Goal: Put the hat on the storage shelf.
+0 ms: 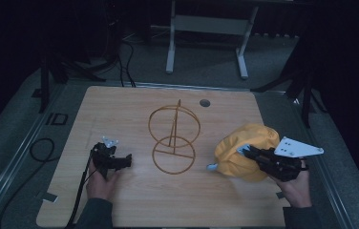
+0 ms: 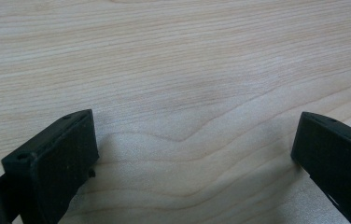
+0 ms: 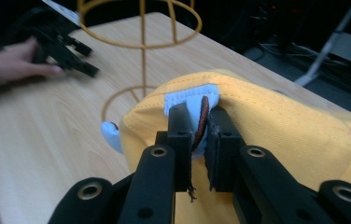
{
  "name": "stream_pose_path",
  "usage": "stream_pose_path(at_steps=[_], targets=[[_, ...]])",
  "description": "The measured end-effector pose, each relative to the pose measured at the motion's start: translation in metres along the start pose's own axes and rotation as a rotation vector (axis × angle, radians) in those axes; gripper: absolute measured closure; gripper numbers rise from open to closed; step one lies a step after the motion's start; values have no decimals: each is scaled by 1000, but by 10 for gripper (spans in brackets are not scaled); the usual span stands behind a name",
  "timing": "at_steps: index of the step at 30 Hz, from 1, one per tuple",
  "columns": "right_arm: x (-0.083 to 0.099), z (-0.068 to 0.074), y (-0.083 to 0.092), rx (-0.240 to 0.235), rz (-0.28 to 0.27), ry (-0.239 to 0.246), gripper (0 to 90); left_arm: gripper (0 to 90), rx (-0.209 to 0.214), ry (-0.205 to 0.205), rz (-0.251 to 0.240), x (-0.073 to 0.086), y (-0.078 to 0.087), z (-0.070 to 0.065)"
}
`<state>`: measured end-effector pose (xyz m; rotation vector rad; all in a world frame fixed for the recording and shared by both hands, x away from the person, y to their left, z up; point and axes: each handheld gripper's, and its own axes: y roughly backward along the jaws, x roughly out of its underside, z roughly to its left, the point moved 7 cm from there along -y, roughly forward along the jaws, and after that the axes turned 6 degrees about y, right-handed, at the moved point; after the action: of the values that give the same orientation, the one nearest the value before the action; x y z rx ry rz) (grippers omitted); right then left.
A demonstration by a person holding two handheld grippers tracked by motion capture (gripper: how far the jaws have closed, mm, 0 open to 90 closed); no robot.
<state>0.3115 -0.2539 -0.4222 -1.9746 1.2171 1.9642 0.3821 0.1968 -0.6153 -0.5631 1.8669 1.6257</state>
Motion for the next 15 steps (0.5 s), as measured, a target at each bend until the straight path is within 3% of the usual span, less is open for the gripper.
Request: stream_pose_path(at_steps=[3,8,11,15], targets=[[-2,1,1,-54,-31,-39,819,4,0,0,0,0,0,0],[2,-3,-4,-65,-26,-74,818,4,0,0,0,0,0,0],[18,-19,-14,-21,5,-137,815,4,0,1,-1,0,0,0],[32,-38,-15,30,7,-222,809,4,0,0,-1,0,0,0]])
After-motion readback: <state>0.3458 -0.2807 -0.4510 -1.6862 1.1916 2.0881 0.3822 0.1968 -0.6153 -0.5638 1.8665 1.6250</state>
